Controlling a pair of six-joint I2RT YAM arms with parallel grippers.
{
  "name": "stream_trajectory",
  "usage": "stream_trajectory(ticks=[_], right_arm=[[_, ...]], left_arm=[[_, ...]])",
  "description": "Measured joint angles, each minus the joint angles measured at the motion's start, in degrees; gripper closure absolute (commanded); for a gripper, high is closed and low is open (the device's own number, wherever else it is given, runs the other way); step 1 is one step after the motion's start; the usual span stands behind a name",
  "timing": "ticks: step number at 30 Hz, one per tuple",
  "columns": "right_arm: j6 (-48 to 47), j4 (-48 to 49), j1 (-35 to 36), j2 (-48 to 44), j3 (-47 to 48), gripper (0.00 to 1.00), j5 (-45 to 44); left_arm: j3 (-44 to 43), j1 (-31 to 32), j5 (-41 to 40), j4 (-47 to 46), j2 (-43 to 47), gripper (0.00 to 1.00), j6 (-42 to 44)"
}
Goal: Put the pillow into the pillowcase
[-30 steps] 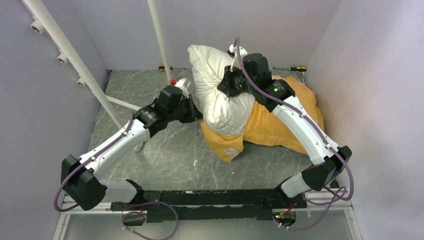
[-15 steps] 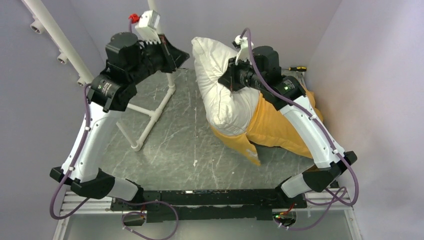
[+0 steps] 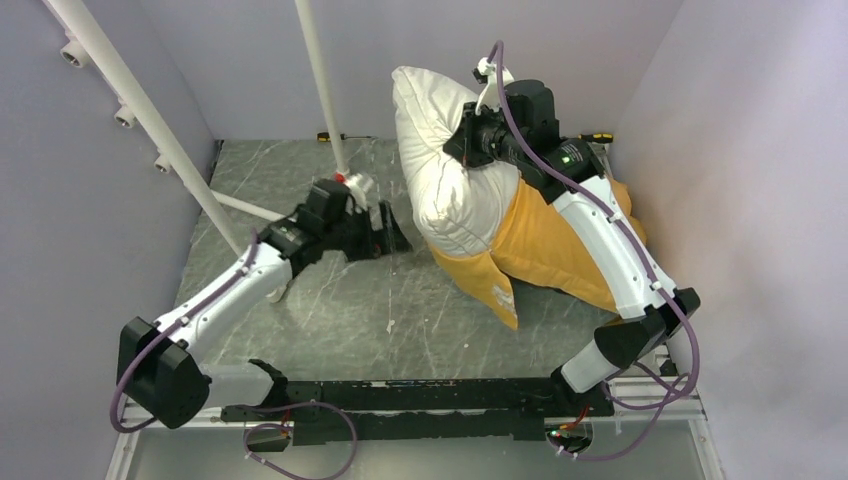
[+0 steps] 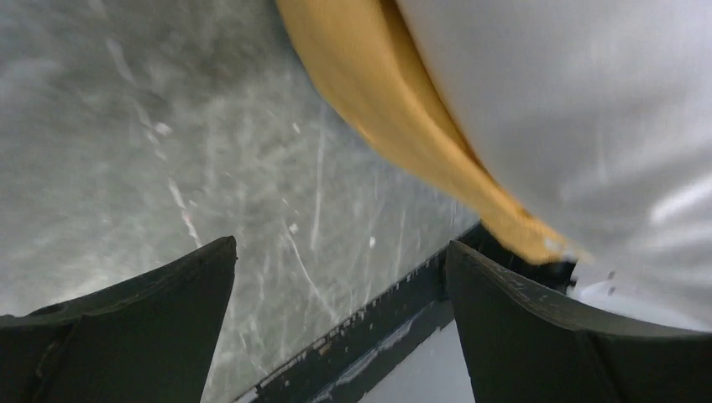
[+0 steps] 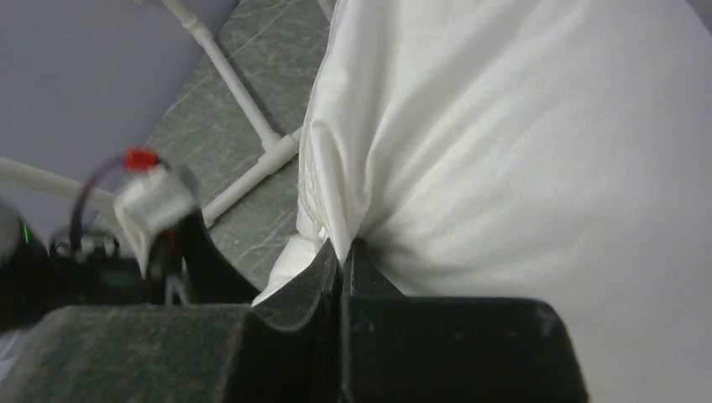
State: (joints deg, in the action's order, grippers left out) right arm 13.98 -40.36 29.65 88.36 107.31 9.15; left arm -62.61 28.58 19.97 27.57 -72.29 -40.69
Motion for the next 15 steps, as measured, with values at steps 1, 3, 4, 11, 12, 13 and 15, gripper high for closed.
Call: stream_trajectory(ticks=[1,3,4,11,12,13,15], right_arm=[[0.4,0.2,-0.2,0.5,0.0,1.0,0.3],[1.6,0.7,-0.4,1.5,0.0,1.0,0.6],[2.1,0.9,-0.4,1.9,0.0,1.0,0.7],[4.7,1.2,-0.7,3.1,0.0,1.0,1.0],[4.8,1.4,-0.8,3.1,0.0,1.0,1.0],[5.0,1.8,-0.8,3.1,-0.1,1.0,1.0],[5.3,2.1,-1.0,3.1,-0.5,1.0,1.0]], left_arm=[[1.4,2.4,-1.4,-0.4,0.1,0.04,0.0],[2.6,9.7,-5.3,-1.9,0.2,0.04,0.2],[2.8,13.9,-7.2,-3.3,0.2,0.04,0.5],[-2.4,39.6,-28.0,-8.9,-5.8,0.02,1.0],[-5.4,41.9,-31.3,-8.5,-8.9,0.03,1.0],[-8.4,43.7,-34.2,-7.9,-12.0,0.03,1.0],[-15.3,47.0,-40.6,-5.5,-18.4,0.02,0.5]])
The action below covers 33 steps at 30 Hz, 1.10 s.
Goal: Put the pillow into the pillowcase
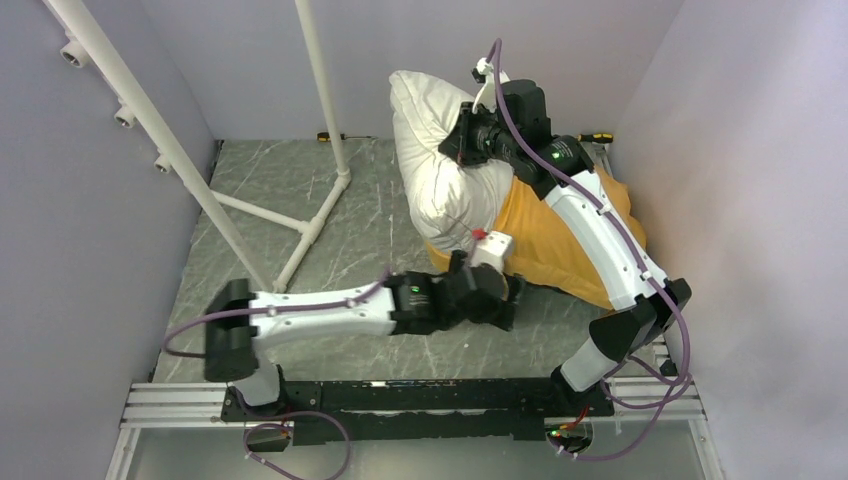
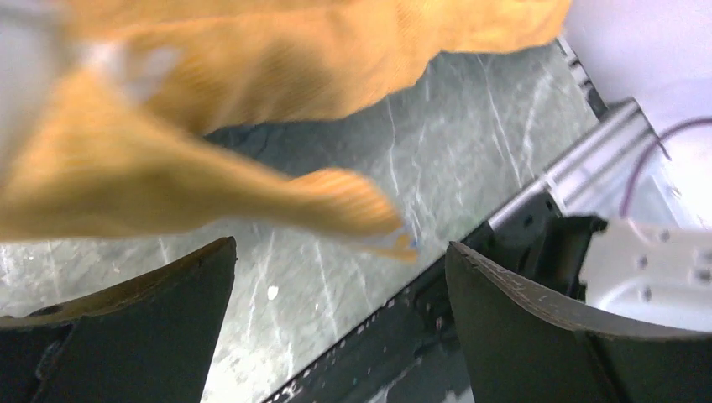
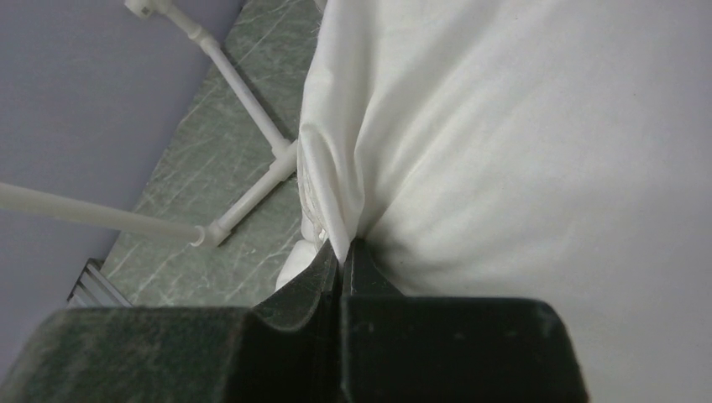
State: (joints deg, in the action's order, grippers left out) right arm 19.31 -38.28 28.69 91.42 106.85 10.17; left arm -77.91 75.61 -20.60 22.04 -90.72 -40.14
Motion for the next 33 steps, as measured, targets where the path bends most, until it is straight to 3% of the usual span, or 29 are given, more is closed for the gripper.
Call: stream_trajectory(ticks=[5,6,7,10,11,15,20,21,23,25,27,29,33], right_arm=[[0.6,0.6,0.0,0.1,-0.7,1.0,0.6],[0.7,0.7,0.0,0.1,-0.7,1.0,0.7],[0.7,0.7,0.0,0.1,-0.7,1.0,0.9],[0.7,0.9,0.0,0.1,-1.0,1.0,0.9],[0.7,1.2,0.0,0.1,-1.3,1.0,0.9],[0.7,1.9,-0.1,0.1,-2.5,1.0,1.8],[-0.9,1.8,-0.6,0.2,-2.7,1.0,4.7],[-1.5,1.7,-0.7,0.3,-2.7,0.95,5.6],[-2.9,0.7,-0.9,1.3,-2.0,0.6,7.7],[-4.2,0.0,-1.0,2.7,-1.4,0.31,9.7],[-5.3,-0.9,-1.2,3.5,-1.4,0.13,11.6],[-5.5,-1.2,-1.4,3.5,-1.9,0.06,12.7],[-5.2,0.1,-2.4,1.4,-4.2,0.04,14.7]], left_arm=[[-11.8,6.5,-17.0,4.8,-12.2,0.02,-1.6],[-14.8,7.4,-19.5,7.2,-14.8,0.07,-2.4],[-18.2,8.1,-21.6,10.1,-17.5,0.19,-3.5],[-29.2,8.1,-26.0,20.2,-25.8,0.84,-9.2],[-30.2,7.5,-26.9,22.5,-26.9,0.97,-10.5],[-25.2,5.2,-29.2,27.6,-25.0,1.0,-12.5],[-14.2,4.5,-30.8,36.3,-14.4,1.0,-17.1],[-13.3,4.7,-31.3,39.6,-11.8,1.0,-18.6],[-12.9,4.9,-32.6,45.4,-6.9,1.0,-21.0],[-12.1,5.0,-33.8,48.2,-1.4,1.0,-20.5],[-9.4,5.0,-33.7,47.3,5.1,1.0,-16.6],[-4.3,4.7,-32.2,43.1,11.8,1.0,-10.8],[3.5,4.0,-28.7,37.5,19.0,1.0,-1.5]])
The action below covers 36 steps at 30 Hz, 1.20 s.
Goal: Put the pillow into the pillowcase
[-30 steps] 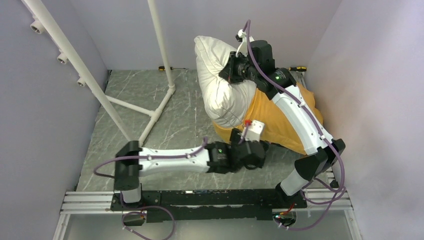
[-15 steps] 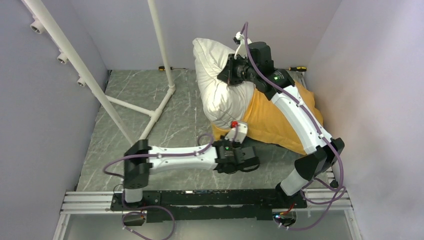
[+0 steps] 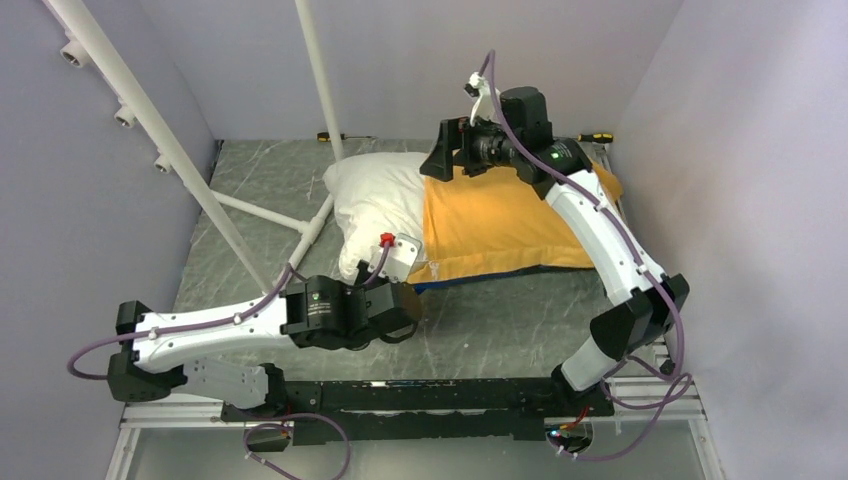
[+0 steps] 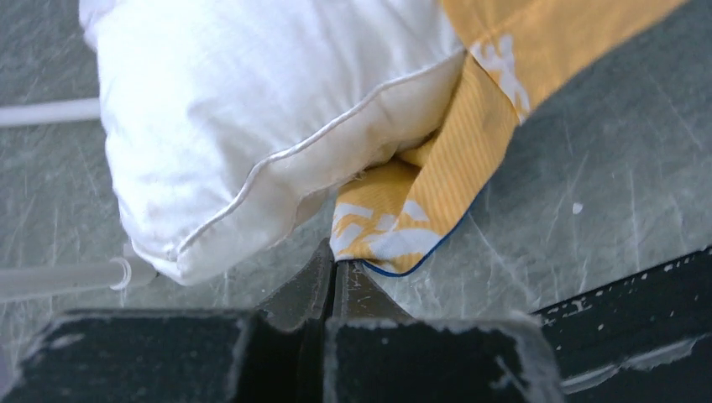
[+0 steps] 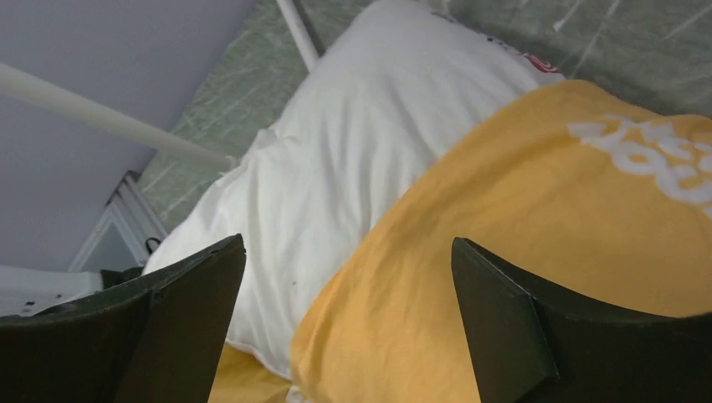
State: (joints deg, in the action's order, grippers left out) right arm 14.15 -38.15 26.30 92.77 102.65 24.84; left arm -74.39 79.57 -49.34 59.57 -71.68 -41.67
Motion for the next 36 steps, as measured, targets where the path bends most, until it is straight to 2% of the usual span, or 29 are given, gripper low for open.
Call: stream_trajectory(ticks=[3,5,6,7,9,12,18,21,24,25,26,28,29,32,33,34,36], right_arm=[[1.1,2.3,-0.3,-2.8,-2.1,0.04,3.2],[1.4,2.2,0.4,-3.7,-2.1,0.08,3.8],[1.3,1.9,1.0,-4.0,-2.1,0.11,3.4],[1.3,1.5,1.6,-4.3,-2.3,0.17,2.4],[1.5,0.4,2.6,-5.0,-3.9,0.26,0.1],[2.4,-2.6,3.3,-6.0,-7.0,0.39,-3.5],[4.9,-8.1,6.1,-7.2,-10.5,0.42,-11.3],[5.6,-9.4,8.4,-8.1,-11.9,0.4,-13.1],[6.3,-9.5,10.6,-8.4,-13.0,0.4,-14.7],[6.5,-9.6,11.2,-8.4,-13.2,0.44,-15.7],[6.5,-9.7,11.8,-8.3,-13.4,0.48,-17.0],[6.6,-10.3,13.1,-7.9,-13.7,0.53,-20.3],[6.7,-10.5,13.6,-7.4,-13.7,0.59,-22.1],[6.5,-11.2,14.7,-5.2,-13.6,0.92,-26.7],[6.4,-11.6,14.8,-4.3,-13.5,1.0,-28.0],[6.2,-11.9,14.9,-3.7,-13.3,1.0,-28.6],[6.4,-12.6,14.9,-2.7,-12.6,1.0,-29.6]], left_arm=[[3.1,0.0,2.8,-3.6,2.8,0.98,5.4],[3.8,-0.1,4.2,-5.0,3.8,0.82,7.1],[3.8,-0.1,4.9,-5.0,4.0,0.7,7.6],[3.8,-0.2,5.7,-5.1,4.3,0.48,7.9],[3.8,-0.2,7.6,-5.3,4.8,0.29,9.0],[3.3,-0.2,10.9,-6.1,6.2,0.18,9.9],[-3.6,-2.9,13.7,-6.2,8.1,0.14,10.3],[-7.5,-10.1,16.3,-5.4,7.6,0.12,9.0],[-7.8,-19.9,21.2,-4.7,7.2,0.12,7.7],[-7.6,-21.2,22.9,-4.6,6.9,0.12,7.4],[-7.2,-25.6,25.3,-4.4,6.4,0.12,7.0],[-6.0,-30.5,29.7,-4.5,5.3,0.12,6.5],[-5.0,-33.2,32.1,-4.8,4.8,0.12,6.3],[0.1,-41.4,41.3,-7.1,3.9,0.12,5.7],[2.3,-44.0,44.5,-8.4,3.9,0.12,5.5],[4.5,-46.4,47.9,-10.0,4.1,0.14,5.3],[9.8,-51.3,55.9,-14.9,4.3,0.25,4.5]])
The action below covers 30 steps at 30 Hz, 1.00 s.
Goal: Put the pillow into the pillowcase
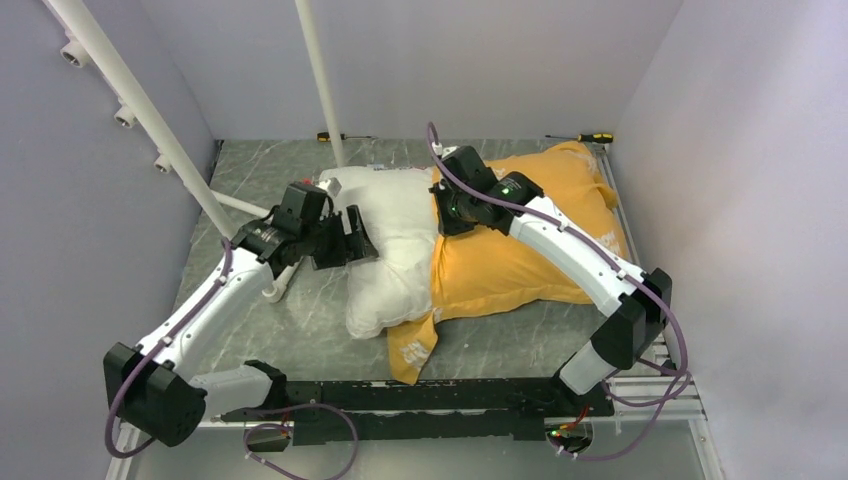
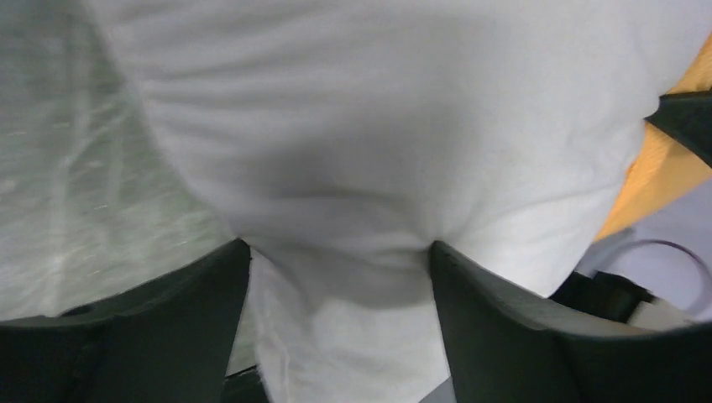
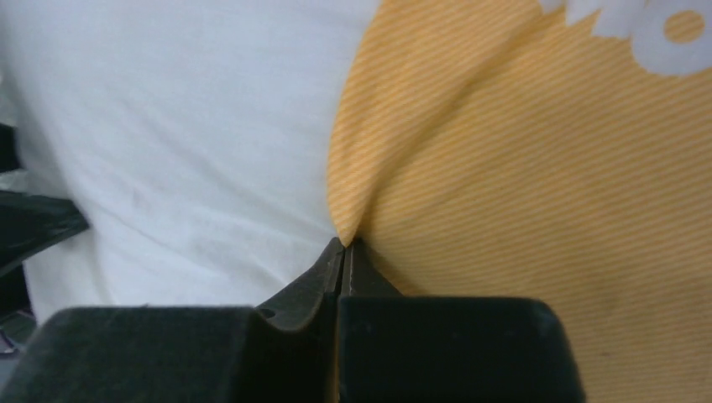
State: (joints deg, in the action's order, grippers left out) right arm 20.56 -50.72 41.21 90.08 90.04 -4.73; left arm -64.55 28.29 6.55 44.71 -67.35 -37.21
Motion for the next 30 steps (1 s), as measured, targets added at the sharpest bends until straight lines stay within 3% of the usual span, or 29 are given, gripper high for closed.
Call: stream_trajectory(ticks=[6,9,18,22,30], right_arm=[[-1.2,-0.7,0.0,-0.2,4.1,1.0,3.9],[-1.6,-0.6,-1.0,-1.2,4.9,1.0,7.8],[-0.3,1.3,-3.5,-2.4,6.2,1.0,19.9],[2.6,4.8,-5.0,-3.0,6.1,1.0,24.4],[12.1,12.7,-7.1,-3.1,3.1,1.0,30.4]], left_arm=[[9.8,-3.5,17.2,-17.6,-0.5,0.87,-3.0],[11.7,-3.5,21.8,-26.1,-1.9,1.0,-4.2],[11.7,0.0,22.9,-39.4,-4.5,1.0,-4.2],[11.7,2.2,19.3,-45.0,-5.6,1.0,-3.5],[11.8,12.1,6.6,-66.8,-15.9,1.0,3.4]])
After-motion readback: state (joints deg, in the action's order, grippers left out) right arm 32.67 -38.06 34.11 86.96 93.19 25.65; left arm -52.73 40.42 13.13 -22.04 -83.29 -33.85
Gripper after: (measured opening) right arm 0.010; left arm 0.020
